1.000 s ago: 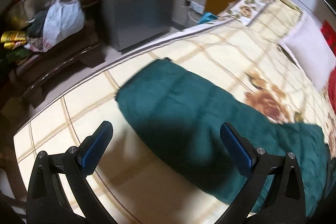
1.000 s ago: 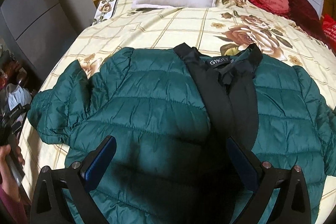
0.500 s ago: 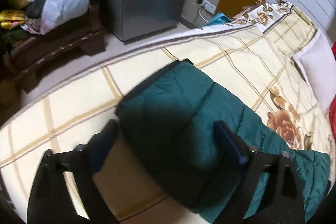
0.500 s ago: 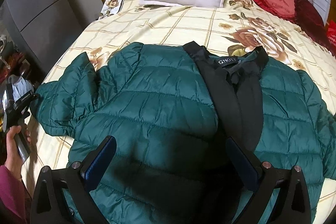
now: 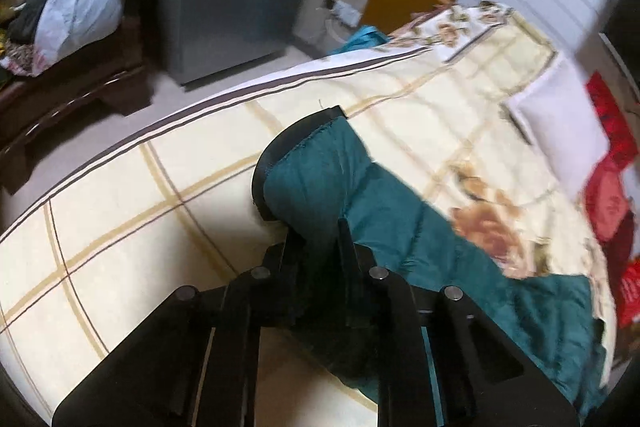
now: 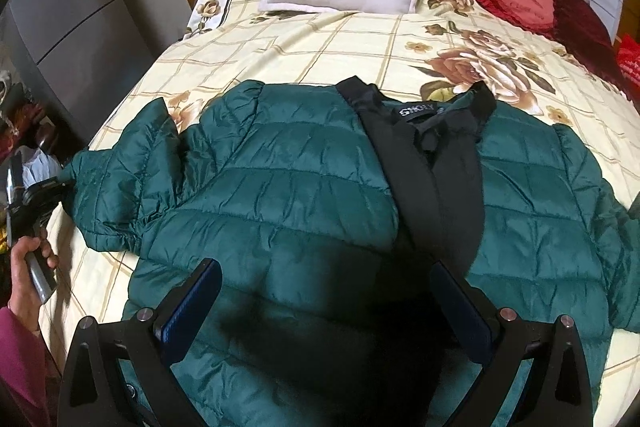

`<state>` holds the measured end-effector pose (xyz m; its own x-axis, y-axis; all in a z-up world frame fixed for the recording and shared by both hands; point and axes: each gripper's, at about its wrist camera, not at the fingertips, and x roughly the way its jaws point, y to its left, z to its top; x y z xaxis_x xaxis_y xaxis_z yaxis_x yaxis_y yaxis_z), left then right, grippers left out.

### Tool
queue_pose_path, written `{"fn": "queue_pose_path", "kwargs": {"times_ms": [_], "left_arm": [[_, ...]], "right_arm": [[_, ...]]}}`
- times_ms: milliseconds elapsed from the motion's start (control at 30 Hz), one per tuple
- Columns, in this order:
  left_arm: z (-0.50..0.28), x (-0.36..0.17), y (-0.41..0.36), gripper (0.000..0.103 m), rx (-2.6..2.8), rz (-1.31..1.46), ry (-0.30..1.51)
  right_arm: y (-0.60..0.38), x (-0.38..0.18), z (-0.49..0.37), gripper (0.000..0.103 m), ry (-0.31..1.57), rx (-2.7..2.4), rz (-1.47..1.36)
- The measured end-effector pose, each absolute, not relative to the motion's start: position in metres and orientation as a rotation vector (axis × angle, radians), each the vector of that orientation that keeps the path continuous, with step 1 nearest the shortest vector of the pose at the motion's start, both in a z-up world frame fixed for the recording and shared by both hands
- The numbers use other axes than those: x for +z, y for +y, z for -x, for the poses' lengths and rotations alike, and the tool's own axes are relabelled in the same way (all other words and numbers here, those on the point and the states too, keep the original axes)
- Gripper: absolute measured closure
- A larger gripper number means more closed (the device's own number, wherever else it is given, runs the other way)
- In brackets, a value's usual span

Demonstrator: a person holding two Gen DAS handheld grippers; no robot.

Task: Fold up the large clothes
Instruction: 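Close the left tool on the sleeve cuff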

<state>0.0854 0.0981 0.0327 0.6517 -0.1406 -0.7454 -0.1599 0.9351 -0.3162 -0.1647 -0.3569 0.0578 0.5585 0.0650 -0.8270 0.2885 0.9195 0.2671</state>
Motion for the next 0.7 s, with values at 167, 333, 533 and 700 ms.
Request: {"fn": "queue_pose_path", "kwargs": {"times_ms": [167,333,533,700], "left_arm": [[-0.058,0.072,0.075,0.090,-0.105,0.342,0.804],[-0.032,0.101,0.047,0.090,-0.184,0.337,0.785],[-0.001,0.123,0.001,0.090,-0.249,0.278,0.773],[0.023,0.138,-0.031,0.090,-0.284,0.220,0.753]], "right_arm": [[-0.363,0.066,0.174,0.000,0.958,-0.150,-0.401],[-0.370,0.075,0.184,0.000,0.938,-0.167,-0.409],[-0.379,0.085,0.199,0.000,0.923,-0.202,-0.380],[-0.395,0.087,0.214,0.000,0.921,-0.231,-0.398]]}}
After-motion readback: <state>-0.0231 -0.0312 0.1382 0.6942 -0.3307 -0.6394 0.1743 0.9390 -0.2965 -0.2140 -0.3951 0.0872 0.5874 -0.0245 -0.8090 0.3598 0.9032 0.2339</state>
